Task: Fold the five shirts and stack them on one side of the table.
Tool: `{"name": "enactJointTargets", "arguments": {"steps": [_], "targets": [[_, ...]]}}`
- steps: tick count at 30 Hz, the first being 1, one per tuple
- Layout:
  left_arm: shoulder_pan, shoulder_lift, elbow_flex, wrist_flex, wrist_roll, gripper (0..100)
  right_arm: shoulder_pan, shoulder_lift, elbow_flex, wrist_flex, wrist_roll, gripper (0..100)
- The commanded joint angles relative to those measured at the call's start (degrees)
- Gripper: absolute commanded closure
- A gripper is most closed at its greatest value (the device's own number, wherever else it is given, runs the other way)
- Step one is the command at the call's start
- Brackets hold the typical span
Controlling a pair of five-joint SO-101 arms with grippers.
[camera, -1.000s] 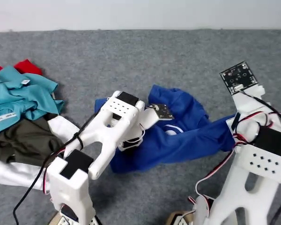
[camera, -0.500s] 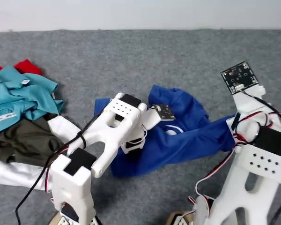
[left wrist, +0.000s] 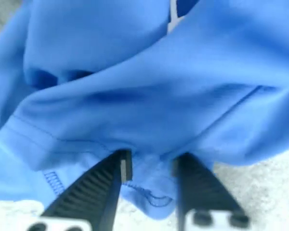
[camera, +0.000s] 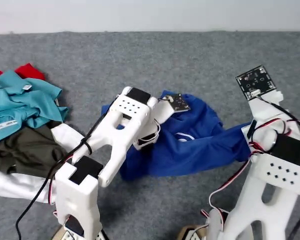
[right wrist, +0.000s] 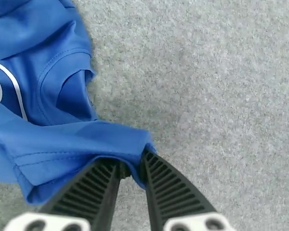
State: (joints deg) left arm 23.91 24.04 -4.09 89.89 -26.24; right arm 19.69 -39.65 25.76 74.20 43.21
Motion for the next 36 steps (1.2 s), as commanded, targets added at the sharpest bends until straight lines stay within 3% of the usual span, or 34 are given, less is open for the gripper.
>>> {"name": "enactJointTargets", "arguments": {"steps": [1, 12, 17, 29, 36], "targets": [[0.0, -0.35, -1.54, 0.79, -0.79, 94, -0.4, 0.04, -2.37, 0.04, -0.62, 99.0], [-0.44, -0.26, -1.01, -2.64, -1.05, 87, -0.48, -0.57, 2.55, -0.57, -0.62, 99.0], [-0.35, -0.7, -1.19, -2.81, -1.14, 95, -0.4, -0.57, 2.46, -0.57, -0.62, 99.0], [-0.53, -1.05, -14.29, 10.55, -1.23, 99, -0.4, -0.92, 1.49, -0.57, -0.62, 99.0], [-5.27, -7.91, -18.07, 10.73, -0.88, 99, -0.4, -2.77, -1.93, -0.57, -0.44, 99.0]]}}
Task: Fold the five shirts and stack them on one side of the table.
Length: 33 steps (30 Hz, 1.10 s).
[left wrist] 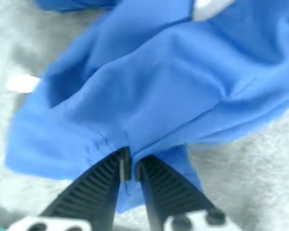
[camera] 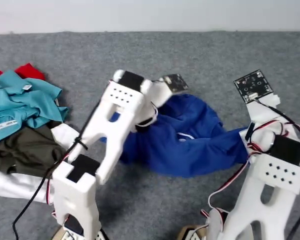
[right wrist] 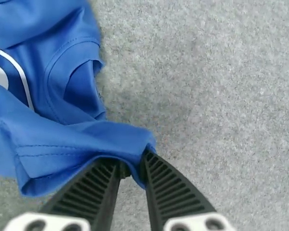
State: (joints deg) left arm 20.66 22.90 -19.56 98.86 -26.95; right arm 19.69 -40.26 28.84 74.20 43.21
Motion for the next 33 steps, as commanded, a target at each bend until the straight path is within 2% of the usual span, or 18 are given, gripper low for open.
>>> {"name": "enactJointTargets", "arguments": {"steps": [1, 10, 15, 19, 23, 25, 28, 33], "targets": [[-2.73, -9.14, -2.51, 1.76, -0.18, 99, -0.31, -2.59, -5.45, -0.57, -0.44, 99.0], [-11.43, -32.53, -2.59, -0.26, -0.26, 98, -0.4, -5.58, -16.18, -0.57, -3.08, 99.0], [-19.52, -42.37, -2.59, -7.38, -0.26, 98, -0.75, -5.49, -24.88, -0.66, -4.22, 99.0], [-23.91, -48.18, -2.59, -15.12, -0.53, 98, -0.75, -5.49, -30.86, -5.23, -4.22, 99.0], [-24.79, -52.4, -2.59, -22.51, -0.97, 98, -0.75, -5.41, -36.31, -11.38, -3.87, 99.0], [-24.35, -53.89, -2.59, -24.35, -3.6, 98, -0.75, -5.41, -38.24, -14.99, -3.87, 99.0], [-24.26, -55.03, -2.59, -25.41, -5.98, 98, -0.75, -5.41, -39.91, -21.23, -2.81, 99.0], [-24.79, -55.47, -2.51, -23.91, -8.09, 98, -2.33, -5.41, -40.18, -29.85, 4.84, 99.0]]}}
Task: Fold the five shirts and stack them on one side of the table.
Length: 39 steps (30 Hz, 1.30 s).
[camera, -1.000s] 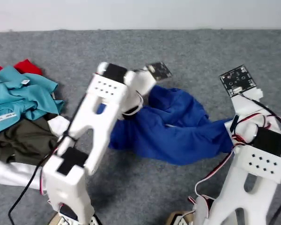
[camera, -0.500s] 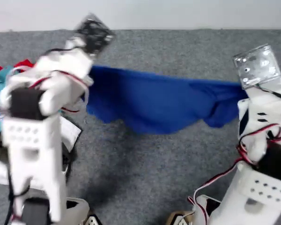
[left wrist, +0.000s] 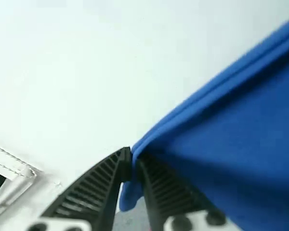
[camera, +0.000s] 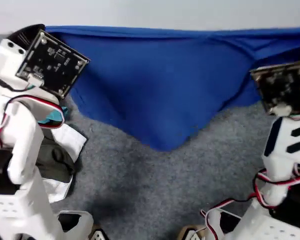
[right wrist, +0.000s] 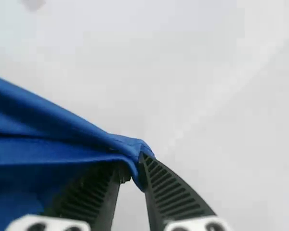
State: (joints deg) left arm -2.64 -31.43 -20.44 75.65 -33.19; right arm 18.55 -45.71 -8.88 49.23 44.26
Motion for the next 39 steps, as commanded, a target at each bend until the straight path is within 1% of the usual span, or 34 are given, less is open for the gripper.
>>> {"name": "enactJointTargets", "arguments": {"steps": [1, 6, 10, 13, 17, 21, 25, 30, 32, 35, 39], "targets": [[-1.49, -1.23, -1.63, -0.44, -2.55, 98, -1.63, 0.04, -2.46, -5.93, 5.36, 99.0], [-1.49, -2.9, -2.59, -0.62, -2.9, 98, -1.36, -0.48, -2.55, -11.56, 10.2, 99.0], [-1.49, -5.45, -3.03, -0.53, -2.9, 98, 1.71, -0.66, -4.57, -13.23, 13.19, 99.0], [-1.58, -8.0, -3.03, -0.44, -3.43, 98, 4.35, -0.4, -7.91, -13.14, 13.27, 99.0], [-1.58, -11.16, -2.68, -0.26, -6.33, 98, 5.93, -0.66, -10.29, -12.7, 13.36, 99.0], [-1.58, -13.19, -2.86, 4.22, -8.35, 98, 10.42, -0.66, -10.37, -12.35, 13.19, 99.0], [-1.58, -15.38, -2.86, 7.74, -9.41, 98, 12.62, -1.45, -10.64, -5.58, 13.36, 99.0], [-1.58, -15.82, -2.68, 10.9, -9.41, 98, 11.91, -4.0, -10.29, 4.35, 13.1, 99.0], [-1.49, -15.56, -1.8, 11.34, -9.32, 98, 9.01, -3.82, -9.93, 8.31, 13.19, 99.0], [-1.49, -13.8, 3.65, 10.99, -9.41, 98, 4.0, -2.59, -7.03, 12.26, 13.45, 99.0], [-1.23, -8.88, 12.44, 10.46, -9.41, 98, -1.45, -0.31, -0.26, 12.53, 13.45, 99.0]]}}
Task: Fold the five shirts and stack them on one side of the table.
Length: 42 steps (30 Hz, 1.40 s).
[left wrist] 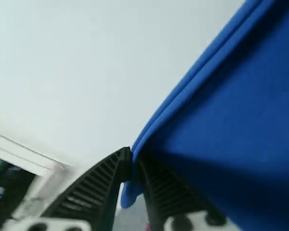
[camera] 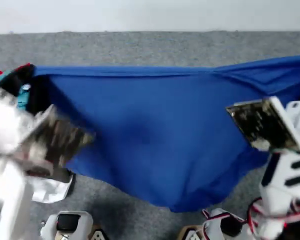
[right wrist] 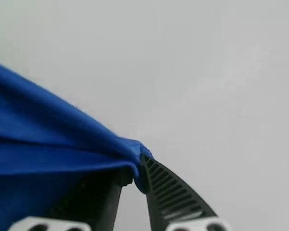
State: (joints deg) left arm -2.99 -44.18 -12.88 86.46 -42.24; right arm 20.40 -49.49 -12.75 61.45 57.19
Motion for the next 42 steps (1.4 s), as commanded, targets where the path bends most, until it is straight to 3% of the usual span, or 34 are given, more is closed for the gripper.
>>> {"name": "enactJointTargets", "arguments": {"steps": [1, 5, 18, 25, 34, 39, 42], "targets": [[-0.88, 5.45, 6.81, -1.23, -0.35, 98, -4.62, 4.44, 5.36, 0.31, 0.53, 99.0], [-1.05, 12.13, 12.88, -9.67, -0.35, 98, -7.69, 8.84, 13.27, -3.74, 0.26, 99.0], [-1.14, 36.84, 15.52, -38.07, -0.79, 99, -10.42, 27.74, 26.64, -40.92, 0.35, 99.0], [-1.14, 45.27, 12.88, -50.81, -12.48, 99, -10.95, 39.69, 26.11, -61.58, 0.53, 99.0], [-1.67, 56.7, -2.07, -51.08, -15.03, 99, -13.67, 53.14, 10.99, -65.01, 0.53, 99.0], [-0.7, 57.85, -3.38, -45.19, -15.03, 99, -14.73, 55.16, 9.76, -64.22, 0.53, 99.0], [-0.62, 57.85, -3.56, -39.91, -15.03, 99, -14.55, 54.9, 9.67, -58.24, 0.53, 99.0]]}}
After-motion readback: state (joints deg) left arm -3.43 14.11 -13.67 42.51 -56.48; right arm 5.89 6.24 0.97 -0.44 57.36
